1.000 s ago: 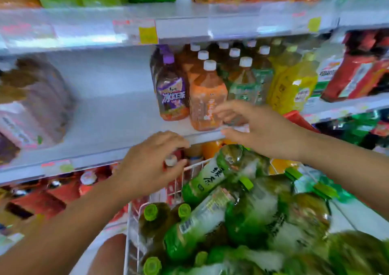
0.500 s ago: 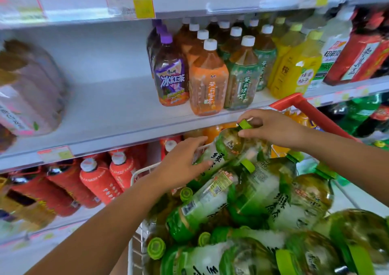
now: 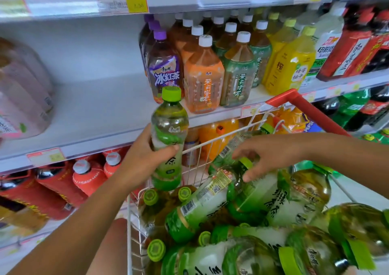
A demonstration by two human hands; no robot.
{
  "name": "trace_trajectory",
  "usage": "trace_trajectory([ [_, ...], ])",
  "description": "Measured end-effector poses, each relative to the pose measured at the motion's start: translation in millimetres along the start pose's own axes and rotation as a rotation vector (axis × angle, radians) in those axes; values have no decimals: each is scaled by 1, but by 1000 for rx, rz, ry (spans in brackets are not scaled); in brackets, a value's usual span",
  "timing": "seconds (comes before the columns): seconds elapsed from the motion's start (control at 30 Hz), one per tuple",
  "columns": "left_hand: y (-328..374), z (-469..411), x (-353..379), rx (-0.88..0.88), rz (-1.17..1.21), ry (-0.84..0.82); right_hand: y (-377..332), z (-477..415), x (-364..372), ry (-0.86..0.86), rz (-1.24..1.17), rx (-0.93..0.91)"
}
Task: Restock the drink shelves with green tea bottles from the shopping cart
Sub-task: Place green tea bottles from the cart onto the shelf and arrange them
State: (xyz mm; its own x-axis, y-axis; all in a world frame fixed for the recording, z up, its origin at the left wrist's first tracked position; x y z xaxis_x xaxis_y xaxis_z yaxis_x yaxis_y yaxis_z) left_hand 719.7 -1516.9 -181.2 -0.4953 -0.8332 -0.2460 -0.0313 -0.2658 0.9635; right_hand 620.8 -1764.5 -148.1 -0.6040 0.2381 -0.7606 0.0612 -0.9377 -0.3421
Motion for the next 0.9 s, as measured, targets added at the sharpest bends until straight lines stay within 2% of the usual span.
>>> trace_trajectory([
  [0.1, -2, 5, -6, -44, -1, -32, 2, -12, 17, -78, 11, 17],
  [0.47, 12, 18, 5, -66, -84, -174, -29, -7, -2, 242, -270, -83],
  [0.6, 12, 23, -1, -22, -33, -178, -55, -5, -11, 323, -459, -211],
  [0.9, 13, 27, -16, -7, 79, -133, -90, 21, -71, 572, -582, -359],
])
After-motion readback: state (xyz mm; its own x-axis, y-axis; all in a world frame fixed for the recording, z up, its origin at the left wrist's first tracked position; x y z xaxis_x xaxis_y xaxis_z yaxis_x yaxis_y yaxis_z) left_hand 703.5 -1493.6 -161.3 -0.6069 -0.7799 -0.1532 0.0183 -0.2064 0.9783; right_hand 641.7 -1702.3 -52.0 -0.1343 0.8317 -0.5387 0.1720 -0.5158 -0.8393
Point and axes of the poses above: each hand's wrist, its own z-axis away from the middle knuckle, its own x-axis out of the palm, y = z × x, the point moved 3 cm from there along -z, towards the middle knuckle, and after that the axes turned 9 degrees about -x, right-handed, at the moved point
